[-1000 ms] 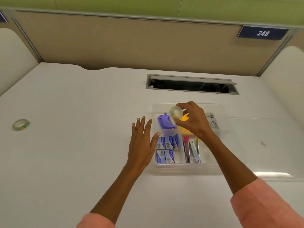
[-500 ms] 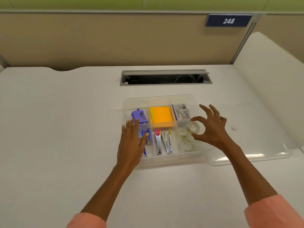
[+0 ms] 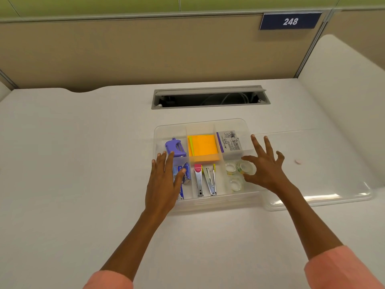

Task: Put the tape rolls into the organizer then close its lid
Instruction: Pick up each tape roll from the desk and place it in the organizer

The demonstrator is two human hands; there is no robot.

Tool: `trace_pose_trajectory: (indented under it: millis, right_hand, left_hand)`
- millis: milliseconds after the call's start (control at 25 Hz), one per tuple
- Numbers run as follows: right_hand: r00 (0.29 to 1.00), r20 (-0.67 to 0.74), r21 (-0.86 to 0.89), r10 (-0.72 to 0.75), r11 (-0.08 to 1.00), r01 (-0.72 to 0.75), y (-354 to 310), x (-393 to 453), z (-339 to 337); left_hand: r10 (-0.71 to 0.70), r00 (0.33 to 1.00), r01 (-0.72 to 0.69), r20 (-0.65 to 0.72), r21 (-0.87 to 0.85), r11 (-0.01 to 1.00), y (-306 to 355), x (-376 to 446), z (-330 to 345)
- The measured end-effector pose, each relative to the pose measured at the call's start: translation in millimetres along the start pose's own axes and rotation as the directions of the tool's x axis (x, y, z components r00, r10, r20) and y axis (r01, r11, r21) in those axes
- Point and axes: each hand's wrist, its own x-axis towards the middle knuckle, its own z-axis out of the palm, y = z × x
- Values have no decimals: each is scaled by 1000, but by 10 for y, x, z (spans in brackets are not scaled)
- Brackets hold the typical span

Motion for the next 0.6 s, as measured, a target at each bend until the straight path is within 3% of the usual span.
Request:
trace_pose_trajectory:
  millis: [400,600]
  right_hand:
    - [1000,21,2,8,1000,-8,-21,-31,-3]
    - [992,-117,63,-38,997,46,-183,-28,-168]
  left_hand:
    - [-20,1000,20,19,12,1000,-48,23,30]
    - [-16,1000,16,10,-37,999,-48,31,17]
